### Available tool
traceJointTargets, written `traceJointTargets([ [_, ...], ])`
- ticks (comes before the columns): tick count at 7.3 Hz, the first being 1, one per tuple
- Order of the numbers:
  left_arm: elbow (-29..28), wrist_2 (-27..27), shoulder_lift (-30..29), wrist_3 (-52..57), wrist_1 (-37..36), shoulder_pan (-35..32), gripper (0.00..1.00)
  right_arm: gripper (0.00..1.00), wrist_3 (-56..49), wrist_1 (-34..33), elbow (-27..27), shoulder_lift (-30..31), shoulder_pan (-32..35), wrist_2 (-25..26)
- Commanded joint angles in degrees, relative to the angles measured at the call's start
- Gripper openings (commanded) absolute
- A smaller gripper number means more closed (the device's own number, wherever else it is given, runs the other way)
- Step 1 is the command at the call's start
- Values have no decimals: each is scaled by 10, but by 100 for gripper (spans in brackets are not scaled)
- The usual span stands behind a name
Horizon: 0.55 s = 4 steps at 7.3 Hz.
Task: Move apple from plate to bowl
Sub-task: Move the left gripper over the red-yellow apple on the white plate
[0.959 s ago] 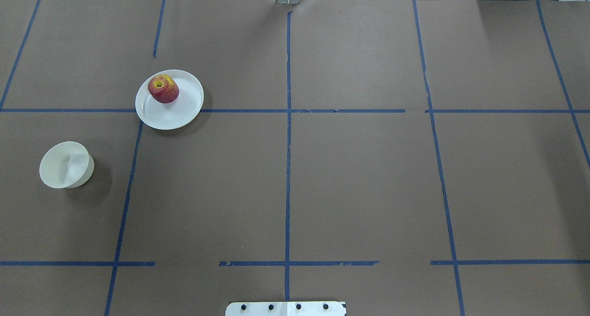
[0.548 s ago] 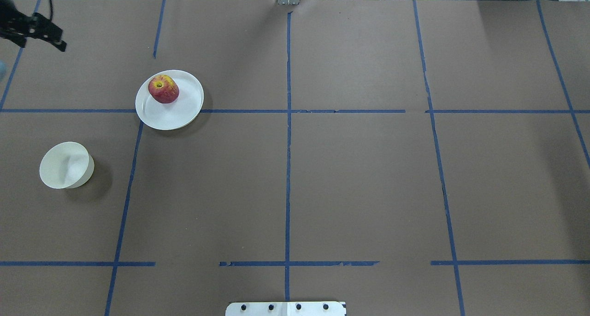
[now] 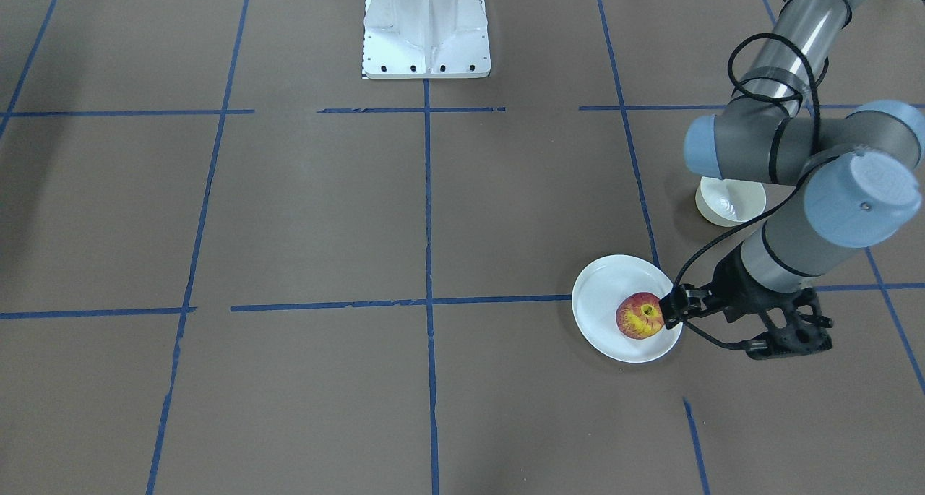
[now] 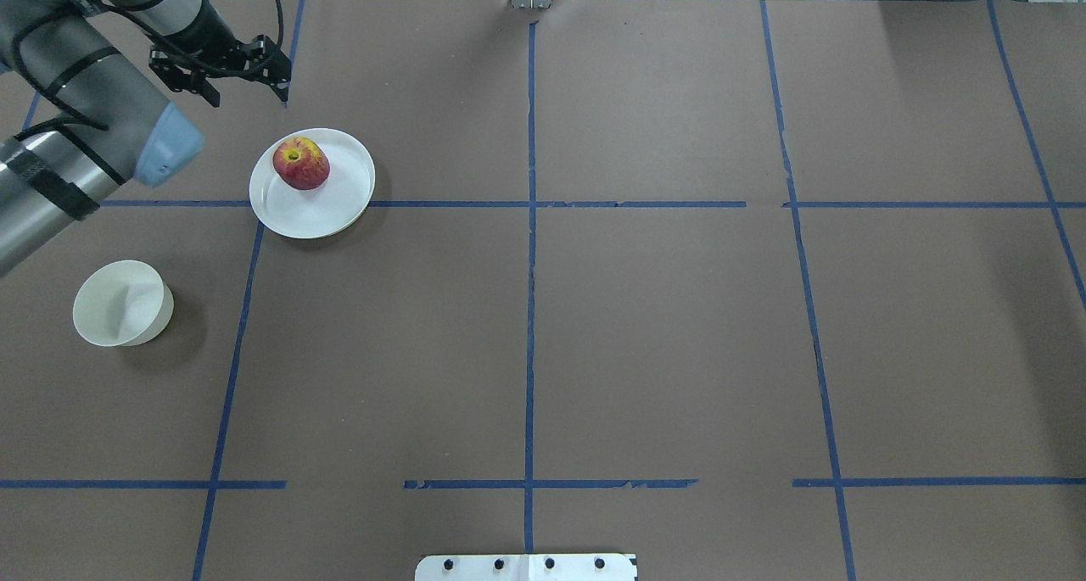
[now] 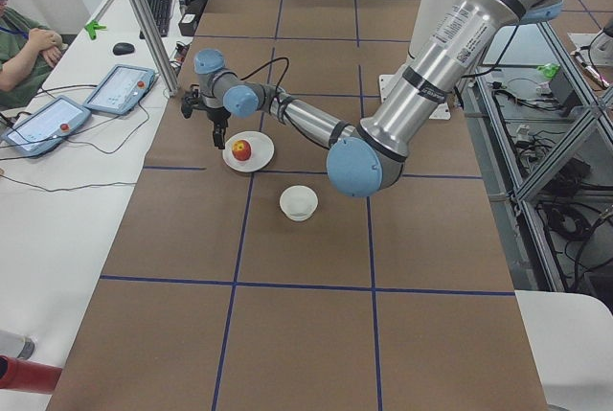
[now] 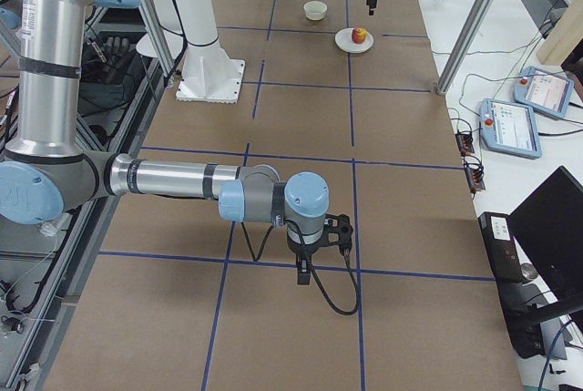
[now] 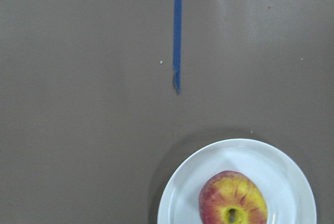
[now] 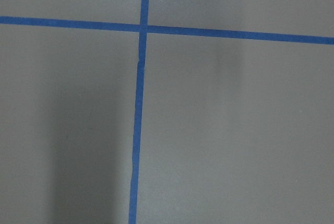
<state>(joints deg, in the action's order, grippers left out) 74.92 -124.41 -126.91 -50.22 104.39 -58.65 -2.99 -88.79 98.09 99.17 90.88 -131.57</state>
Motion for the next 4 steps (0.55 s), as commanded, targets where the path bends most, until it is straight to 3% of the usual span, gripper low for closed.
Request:
traceJointTargets([
  [1,-21,35,-5,-37,26,34,100,100,0,0,0,1,0,0],
  [4,-35,36,11,-73,75,65,100,100,0,0,0,1,0,0],
])
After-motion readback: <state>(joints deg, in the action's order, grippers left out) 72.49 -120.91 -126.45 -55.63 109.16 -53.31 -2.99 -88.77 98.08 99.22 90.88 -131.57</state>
